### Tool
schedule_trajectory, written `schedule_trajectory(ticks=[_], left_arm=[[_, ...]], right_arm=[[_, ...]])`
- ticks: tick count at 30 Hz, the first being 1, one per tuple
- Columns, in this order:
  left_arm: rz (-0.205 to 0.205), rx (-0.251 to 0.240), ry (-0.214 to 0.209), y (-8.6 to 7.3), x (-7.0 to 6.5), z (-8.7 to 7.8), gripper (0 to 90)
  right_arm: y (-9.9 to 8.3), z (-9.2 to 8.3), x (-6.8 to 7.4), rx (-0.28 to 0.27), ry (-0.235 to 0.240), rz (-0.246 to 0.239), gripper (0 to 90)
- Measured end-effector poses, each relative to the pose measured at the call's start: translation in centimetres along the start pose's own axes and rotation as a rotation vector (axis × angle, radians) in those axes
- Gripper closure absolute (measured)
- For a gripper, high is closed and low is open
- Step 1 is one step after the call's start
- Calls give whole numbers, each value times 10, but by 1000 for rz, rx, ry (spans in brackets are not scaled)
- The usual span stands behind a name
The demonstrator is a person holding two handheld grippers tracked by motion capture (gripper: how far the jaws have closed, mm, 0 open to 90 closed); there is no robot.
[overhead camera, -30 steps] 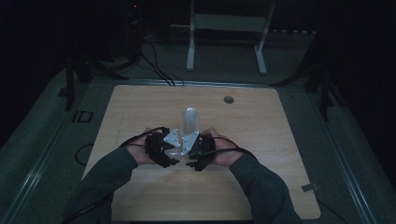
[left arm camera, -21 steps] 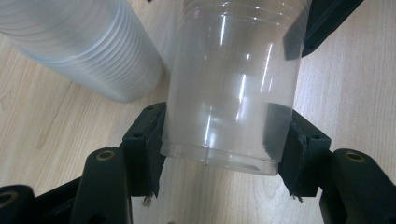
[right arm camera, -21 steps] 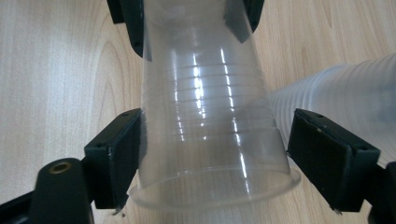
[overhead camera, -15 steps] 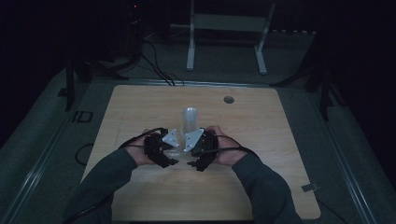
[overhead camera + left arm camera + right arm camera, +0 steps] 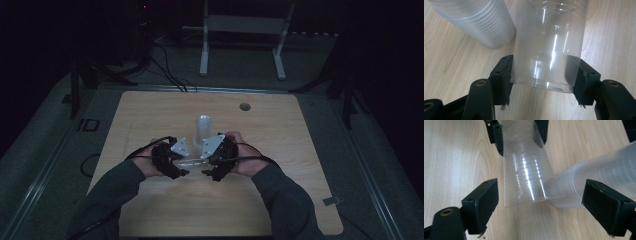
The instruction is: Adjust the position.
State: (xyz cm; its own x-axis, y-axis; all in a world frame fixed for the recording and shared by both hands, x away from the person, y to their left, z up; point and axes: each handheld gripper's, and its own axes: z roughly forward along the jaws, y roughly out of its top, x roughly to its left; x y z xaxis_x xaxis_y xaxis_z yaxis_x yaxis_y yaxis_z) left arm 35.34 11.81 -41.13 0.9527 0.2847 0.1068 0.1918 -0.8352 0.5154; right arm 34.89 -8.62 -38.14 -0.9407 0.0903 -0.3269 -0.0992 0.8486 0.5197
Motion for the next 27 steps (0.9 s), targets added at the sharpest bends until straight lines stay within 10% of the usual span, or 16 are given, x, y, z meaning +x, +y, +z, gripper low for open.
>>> schedule_trajectory(ticks=[27], left_arm=[[-121, -118, 23, -21, 6, -7, 413]], right_arm=[[-19, -11, -14, -72, -4, 138, 216]])
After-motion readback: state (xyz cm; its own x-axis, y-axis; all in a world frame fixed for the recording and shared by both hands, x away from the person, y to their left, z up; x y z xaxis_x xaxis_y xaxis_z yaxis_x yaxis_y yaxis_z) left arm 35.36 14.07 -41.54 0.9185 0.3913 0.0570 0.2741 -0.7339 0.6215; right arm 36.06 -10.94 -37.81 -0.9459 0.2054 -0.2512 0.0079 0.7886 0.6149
